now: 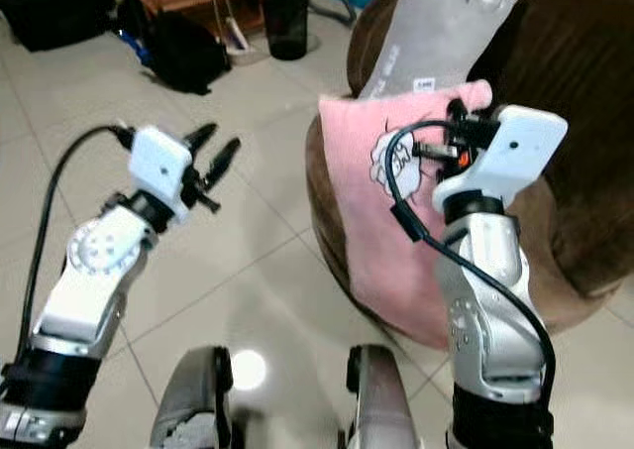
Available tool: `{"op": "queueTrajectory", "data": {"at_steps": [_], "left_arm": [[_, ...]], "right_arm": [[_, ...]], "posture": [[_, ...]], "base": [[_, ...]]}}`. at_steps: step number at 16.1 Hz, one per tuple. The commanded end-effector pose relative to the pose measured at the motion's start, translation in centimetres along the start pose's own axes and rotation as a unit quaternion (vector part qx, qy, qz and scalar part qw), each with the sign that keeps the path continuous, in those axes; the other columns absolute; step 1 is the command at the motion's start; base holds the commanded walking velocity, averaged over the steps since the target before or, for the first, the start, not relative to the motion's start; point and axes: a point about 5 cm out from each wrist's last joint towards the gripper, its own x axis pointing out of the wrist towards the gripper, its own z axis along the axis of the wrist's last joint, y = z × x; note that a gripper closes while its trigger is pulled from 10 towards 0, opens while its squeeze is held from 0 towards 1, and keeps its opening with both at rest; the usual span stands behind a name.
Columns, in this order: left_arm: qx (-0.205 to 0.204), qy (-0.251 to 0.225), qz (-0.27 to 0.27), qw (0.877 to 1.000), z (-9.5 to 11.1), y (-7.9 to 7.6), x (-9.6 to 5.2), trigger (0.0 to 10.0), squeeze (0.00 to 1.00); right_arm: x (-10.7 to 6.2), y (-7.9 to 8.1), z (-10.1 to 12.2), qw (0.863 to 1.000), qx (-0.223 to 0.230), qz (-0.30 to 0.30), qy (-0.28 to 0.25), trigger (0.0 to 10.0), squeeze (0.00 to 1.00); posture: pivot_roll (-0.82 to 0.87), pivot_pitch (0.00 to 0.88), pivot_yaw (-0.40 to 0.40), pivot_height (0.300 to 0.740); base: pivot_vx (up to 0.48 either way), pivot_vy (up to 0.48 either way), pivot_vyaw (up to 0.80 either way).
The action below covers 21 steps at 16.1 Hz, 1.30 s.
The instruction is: Move the pillow to the sofa from floor
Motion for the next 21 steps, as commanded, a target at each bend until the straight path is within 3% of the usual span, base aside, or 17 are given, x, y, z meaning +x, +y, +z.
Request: {"op": "queueTrajectory", "data": {"at_steps": [1, 12, 17, 21], "left_arm": [[0.001, -0.003, 0.0, 1.0, 0.1, -0.2, 0.1, 10.0, 0.0], [-0.033, 0.006, 0.001, 0.999, -0.5, -0.9, 0.5, 10.0, 0.0], [-0.038, -0.001, -0.007, 0.999, -0.7, -1.4, 0.9, 10.0, 0.0], [-0.042, 0.006, -0.004, 0.999, -0.8, -1.2, 0.9, 10.0, 0.0]], "right_arm": [[-0.2, -0.1, 0.5, 1.0, -0.002, -0.006, -0.021, 10.0, 0.0], [-0.3, 0.0, 0.1, 1.0, -0.003, -0.02, -0.015, 10.0, 0.0], [-1.2, 0.7, -2.8, 0.998, -0.031, -0.003, 0.06, 10.0, 0.0], [-1.1, 0.9, -3.1, 0.997, -0.031, 0.006, 0.07, 10.0, 0.0]], "posture": [[-0.02, 0.029, -0.004, 0.661], [-0.04, 0.01, 0.005, 0.74], [-0.04, 0.011, 0.007, 0.74], [-0.04, 0.01, -0.001, 0.74]], "base": [[0.0, 0.0, 0.0], [0.0, 0.0, 0.0], [0.0, 0.0, 0.0], [0.329, 0.0, 0.0]]}}
